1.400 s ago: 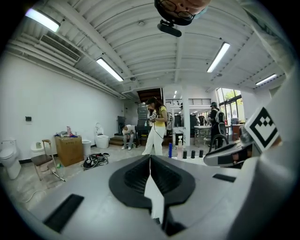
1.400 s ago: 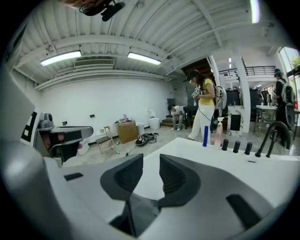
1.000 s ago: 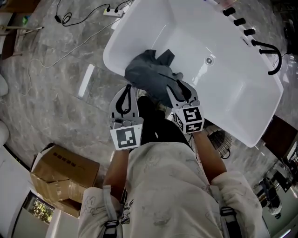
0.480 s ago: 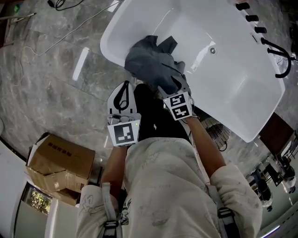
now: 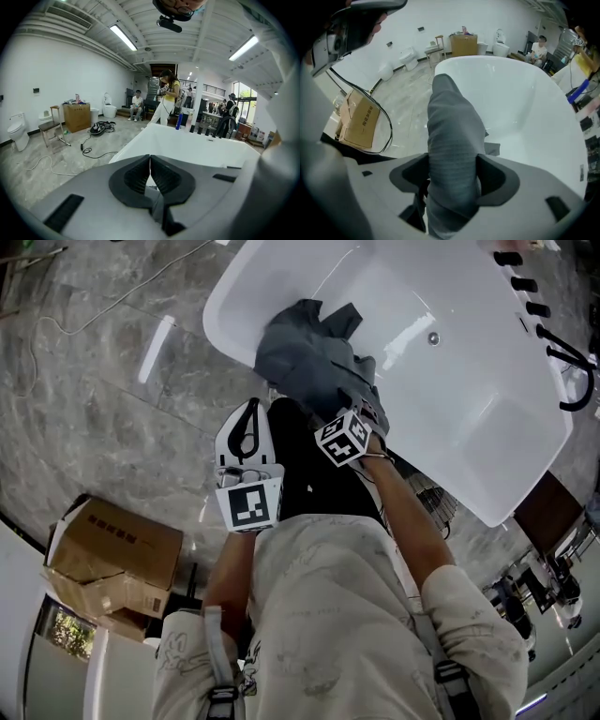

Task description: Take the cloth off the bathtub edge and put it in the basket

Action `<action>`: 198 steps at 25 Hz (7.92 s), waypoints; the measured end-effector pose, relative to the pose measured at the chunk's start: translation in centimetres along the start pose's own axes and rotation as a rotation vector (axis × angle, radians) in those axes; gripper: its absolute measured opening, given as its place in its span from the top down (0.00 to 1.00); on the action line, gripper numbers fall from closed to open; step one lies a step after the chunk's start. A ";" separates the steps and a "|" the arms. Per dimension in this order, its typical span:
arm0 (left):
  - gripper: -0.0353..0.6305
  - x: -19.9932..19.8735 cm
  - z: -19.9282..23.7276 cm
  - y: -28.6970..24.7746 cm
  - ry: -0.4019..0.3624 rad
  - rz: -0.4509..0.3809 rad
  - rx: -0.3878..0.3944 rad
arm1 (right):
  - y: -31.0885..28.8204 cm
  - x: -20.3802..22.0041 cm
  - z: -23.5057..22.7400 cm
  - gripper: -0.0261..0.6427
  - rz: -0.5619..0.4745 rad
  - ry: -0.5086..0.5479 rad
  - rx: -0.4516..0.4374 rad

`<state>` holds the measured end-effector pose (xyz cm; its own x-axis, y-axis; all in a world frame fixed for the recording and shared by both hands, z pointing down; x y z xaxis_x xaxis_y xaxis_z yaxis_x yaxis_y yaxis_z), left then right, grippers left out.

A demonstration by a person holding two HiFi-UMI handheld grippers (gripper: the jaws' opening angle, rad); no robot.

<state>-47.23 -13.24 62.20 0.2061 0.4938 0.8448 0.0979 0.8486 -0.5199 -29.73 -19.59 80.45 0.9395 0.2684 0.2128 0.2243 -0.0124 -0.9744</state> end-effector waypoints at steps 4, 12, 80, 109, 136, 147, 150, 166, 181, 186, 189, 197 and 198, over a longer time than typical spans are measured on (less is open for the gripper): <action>0.94 0.0 0.1 -0.7 0.016 -0.001 -0.004 | -1.0 0.1 0.1 0.54 0.041 0.077 0.018; 0.94 -0.3 0.4 -1.0 0.019 0.010 -0.003 | -0.8 0.0 -0.6 0.64 0.074 0.124 -0.034; 0.94 -28.1 -14.0 6.8 -0.148 -0.577 0.225 | 47.3 -1.5 -11.4 0.93 -1.275 -0.616 0.382; 0.94 -34.9 -18.7 4.2 -0.217 -0.664 0.600 | 57.1 4.8 -7.9 0.93 -1.372 -0.685 1.160; 0.94 -27.8 -38.5 13.6 -0.316 -0.556 1.038 | 61.3 26.0 4.7 0.93 -1.242 -0.997 1.526; 0.94 -21.5 -48.8 23.2 -0.362 -0.555 1.184 | 63.5 39.2 13.8 0.93 -1.210 -1.089 1.681; 0.94 -19.3 -51.6 25.5 -0.369 -0.559 1.225 | 63.6 42.7 16.3 0.93 -1.204 -1.109 1.718; 0.94 -9.4 -64.0 36.1 -0.472 -0.505 1.453 | 63.1 57.9 28.3 0.93 -1.075 -1.292 1.920; 0.94 -3.9 -73.1 35.1 -0.500 -0.368 1.681 | 60.5 63.3 29.6 0.93 -0.874 -1.489 2.026; 0.94 -2.4 -76.2 34.4 -0.509 -0.325 1.728 | 59.8 64.7 28.2 0.93 -0.836 -1.536 2.005; 0.94 -1.5 -77.6 33.9 -0.523 -0.299 1.753 | 59.2 65.6 27.3 0.93 -0.812 -1.575 1.983; 0.94 0.3 -80.4 30.5 -0.559 -0.219 1.745 | 55.6 68.4 24.3 0.93 -0.756 -1.720 1.858; 0.94 0.6 -80.7 29.8 -0.564 -0.207 1.744 | 54.9 68.6 23.8 0.93 -0.746 -1.743 1.837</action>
<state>34.44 -2.93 37.00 -0.0234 0.0541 0.9983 -0.9970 -0.0750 -0.0193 40.92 21.04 39.88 -0.1804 -0.0285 0.9832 -0.8730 0.4651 -0.1467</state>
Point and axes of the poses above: the fingertips, and each gripper's own axes: y backward along the fingers, z to its left, x out of its underside, the point moved 8 cm from there along y, backward along the fingers, and after that the axes turned 1 degree about x, right-handed, at the moved point
